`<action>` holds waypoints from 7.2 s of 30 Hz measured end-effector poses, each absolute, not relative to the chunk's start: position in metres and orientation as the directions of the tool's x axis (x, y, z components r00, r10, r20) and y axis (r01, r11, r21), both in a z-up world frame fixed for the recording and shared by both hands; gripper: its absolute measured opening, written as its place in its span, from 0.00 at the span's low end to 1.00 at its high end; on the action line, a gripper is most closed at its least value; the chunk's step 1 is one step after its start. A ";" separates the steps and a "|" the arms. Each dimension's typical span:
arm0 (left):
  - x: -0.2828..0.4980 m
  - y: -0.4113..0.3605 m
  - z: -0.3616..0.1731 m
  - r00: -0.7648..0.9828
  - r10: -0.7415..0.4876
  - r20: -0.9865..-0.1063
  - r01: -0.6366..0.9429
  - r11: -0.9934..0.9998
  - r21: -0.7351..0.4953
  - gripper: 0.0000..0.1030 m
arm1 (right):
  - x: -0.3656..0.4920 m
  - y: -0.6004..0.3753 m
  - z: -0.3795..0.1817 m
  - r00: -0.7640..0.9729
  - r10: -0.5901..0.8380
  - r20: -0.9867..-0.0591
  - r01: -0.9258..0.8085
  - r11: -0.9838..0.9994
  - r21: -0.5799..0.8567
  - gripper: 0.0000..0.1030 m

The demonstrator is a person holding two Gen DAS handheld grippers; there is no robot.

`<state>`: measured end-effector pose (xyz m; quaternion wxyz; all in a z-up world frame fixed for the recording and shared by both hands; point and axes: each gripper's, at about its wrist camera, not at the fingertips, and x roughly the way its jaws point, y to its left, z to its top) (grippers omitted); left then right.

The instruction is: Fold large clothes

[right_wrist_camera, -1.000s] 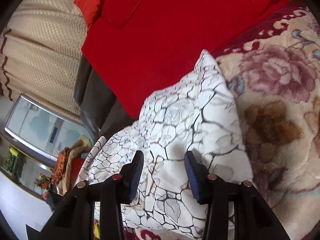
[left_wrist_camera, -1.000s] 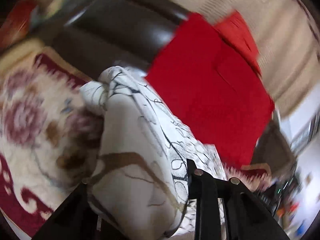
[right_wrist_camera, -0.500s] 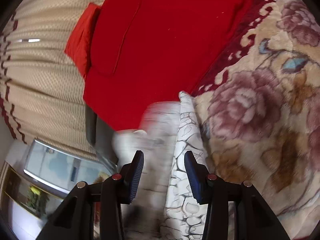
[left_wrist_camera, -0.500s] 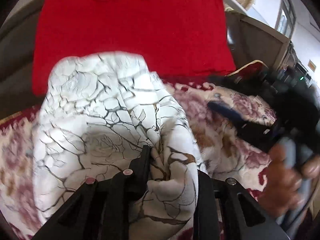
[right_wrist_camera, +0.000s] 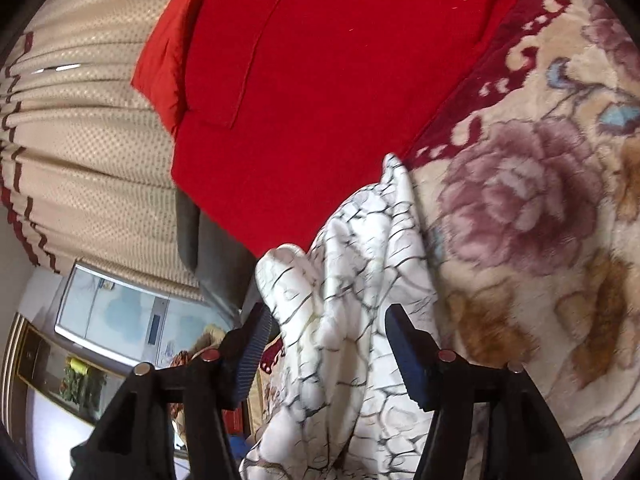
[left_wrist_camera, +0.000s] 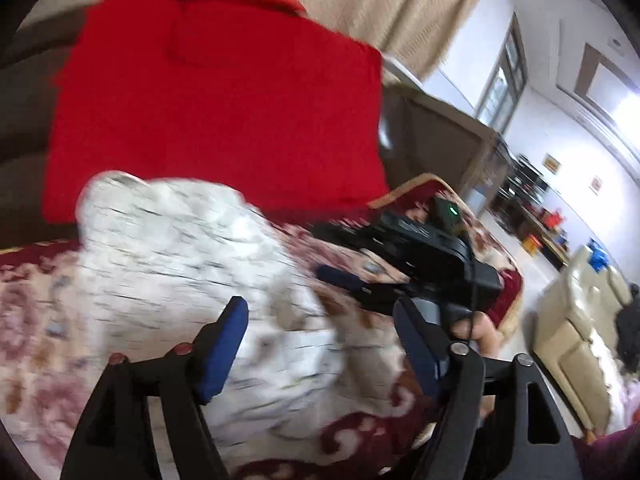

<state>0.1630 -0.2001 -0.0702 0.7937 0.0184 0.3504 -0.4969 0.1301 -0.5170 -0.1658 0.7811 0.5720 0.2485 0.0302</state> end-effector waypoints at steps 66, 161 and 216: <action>0.222 -0.191 -0.201 0.398 -0.549 -0.735 0.619 0.752 -0.227 0.92 | 0.308 -0.475 -0.184 0.488 0.059 -0.871 0.340 0.906 0.252 0.35; 0.257 -0.158 -0.191 0.650 -0.312 -0.693 0.405 0.914 -0.032 0.94 | 0.280 -0.459 -0.181 0.556 0.172 -0.813 0.308 0.867 0.393 0.44; 0.270 -0.144 -0.181 0.514 -0.479 -0.711 0.477 0.849 -0.227 0.94 | 0.180 -0.518 -0.148 0.715 0.112 -0.691 0.403 0.741 0.537 0.76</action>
